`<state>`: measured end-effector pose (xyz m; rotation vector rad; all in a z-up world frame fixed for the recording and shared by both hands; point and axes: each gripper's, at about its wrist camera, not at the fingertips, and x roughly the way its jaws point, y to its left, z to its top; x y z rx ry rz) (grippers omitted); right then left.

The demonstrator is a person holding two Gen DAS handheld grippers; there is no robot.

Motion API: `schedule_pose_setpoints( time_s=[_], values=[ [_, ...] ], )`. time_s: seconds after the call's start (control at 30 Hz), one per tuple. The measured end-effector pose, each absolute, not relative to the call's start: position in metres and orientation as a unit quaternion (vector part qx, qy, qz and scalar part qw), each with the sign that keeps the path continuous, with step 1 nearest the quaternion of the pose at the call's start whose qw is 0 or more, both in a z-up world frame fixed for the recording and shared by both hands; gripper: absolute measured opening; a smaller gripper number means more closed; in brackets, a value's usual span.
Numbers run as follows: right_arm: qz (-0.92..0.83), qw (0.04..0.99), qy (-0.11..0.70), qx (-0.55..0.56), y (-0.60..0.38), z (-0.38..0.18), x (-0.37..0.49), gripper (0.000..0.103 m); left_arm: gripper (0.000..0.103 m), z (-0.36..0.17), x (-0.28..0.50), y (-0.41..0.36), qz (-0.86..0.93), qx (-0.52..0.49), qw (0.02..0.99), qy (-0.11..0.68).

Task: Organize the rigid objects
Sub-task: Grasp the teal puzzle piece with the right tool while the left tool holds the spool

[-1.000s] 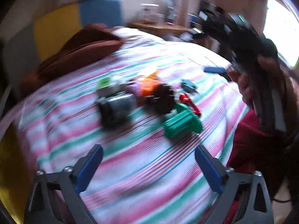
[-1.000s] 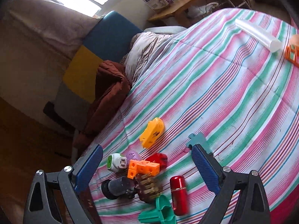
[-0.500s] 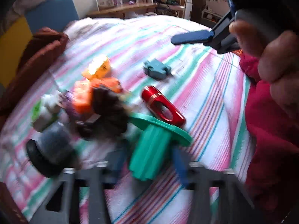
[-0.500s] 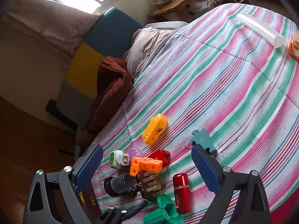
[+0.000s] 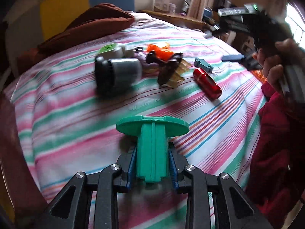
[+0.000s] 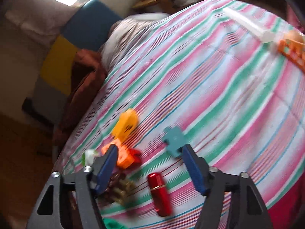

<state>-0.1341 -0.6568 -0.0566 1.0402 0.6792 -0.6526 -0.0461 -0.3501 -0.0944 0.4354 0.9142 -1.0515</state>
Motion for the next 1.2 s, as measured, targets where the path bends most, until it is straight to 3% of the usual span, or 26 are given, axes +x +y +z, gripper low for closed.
schedule_pose_setpoints(
  time_s=[0.13, 0.23, 0.63, 0.77, 0.83, 1.2],
  values=[
    [-0.323, 0.735, 0.311, 0.509, -0.667, -0.070, -0.145, 0.050, 0.030, -0.099, -0.050, -0.350, -0.477, 0.218, 0.756, 0.392],
    [-0.324, 0.727, 0.325, 0.510, -0.667, -0.075, -0.143, 0.050, 0.030, -0.100, -0.054, -0.348, -0.473, 0.218, 0.762, 0.385],
    [-0.340, 0.738, 0.469, 0.346, -0.663, -0.071, -0.072, 0.051, 0.030, -0.099, -0.055, -0.341, -0.477, 0.202, 0.765, 0.382],
    [-0.330, 0.751, 0.482, 0.307, -0.663, -0.090, -0.058, 0.049, 0.030, -0.099, -0.054, -0.338, -0.481, 0.197, 0.763, 0.386],
    [-0.319, 0.757, 0.480, 0.307, -0.659, -0.094, -0.053, 0.040, 0.030, -0.099, -0.055, -0.338, -0.478, 0.198, 0.765, 0.384],
    [-0.326, 0.763, 0.496, 0.257, -0.648, -0.103, -0.054, 0.039, 0.030, -0.097, -0.058, -0.335, -0.473, 0.193, 0.769, 0.385]
  ],
)
